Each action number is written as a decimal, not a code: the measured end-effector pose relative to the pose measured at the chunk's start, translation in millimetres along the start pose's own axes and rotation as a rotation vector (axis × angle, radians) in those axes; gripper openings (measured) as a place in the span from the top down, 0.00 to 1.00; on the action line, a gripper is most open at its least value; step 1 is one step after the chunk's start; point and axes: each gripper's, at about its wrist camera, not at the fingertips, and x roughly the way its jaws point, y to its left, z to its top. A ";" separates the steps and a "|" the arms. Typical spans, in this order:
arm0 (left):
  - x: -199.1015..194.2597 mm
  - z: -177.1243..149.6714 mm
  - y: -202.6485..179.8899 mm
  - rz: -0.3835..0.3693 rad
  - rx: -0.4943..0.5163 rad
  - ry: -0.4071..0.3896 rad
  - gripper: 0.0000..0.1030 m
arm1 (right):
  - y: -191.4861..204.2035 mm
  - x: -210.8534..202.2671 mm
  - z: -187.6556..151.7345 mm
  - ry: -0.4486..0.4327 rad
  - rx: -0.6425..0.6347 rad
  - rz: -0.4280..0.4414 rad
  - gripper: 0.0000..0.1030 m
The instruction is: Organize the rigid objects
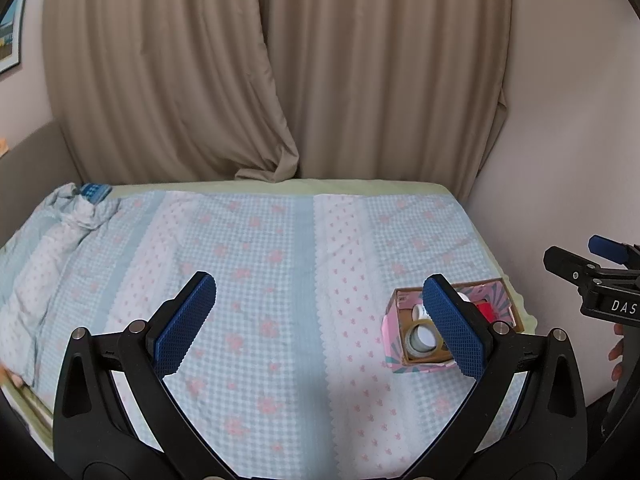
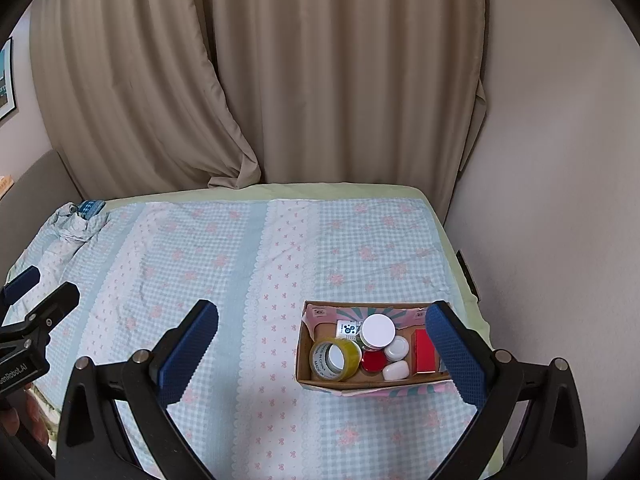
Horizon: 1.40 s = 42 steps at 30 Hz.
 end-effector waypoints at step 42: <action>13.8 1.2 -0.7 0.044 -0.013 -0.050 0.00 | 2.9 20.8 9.9 -0.009 0.024 -0.025 0.00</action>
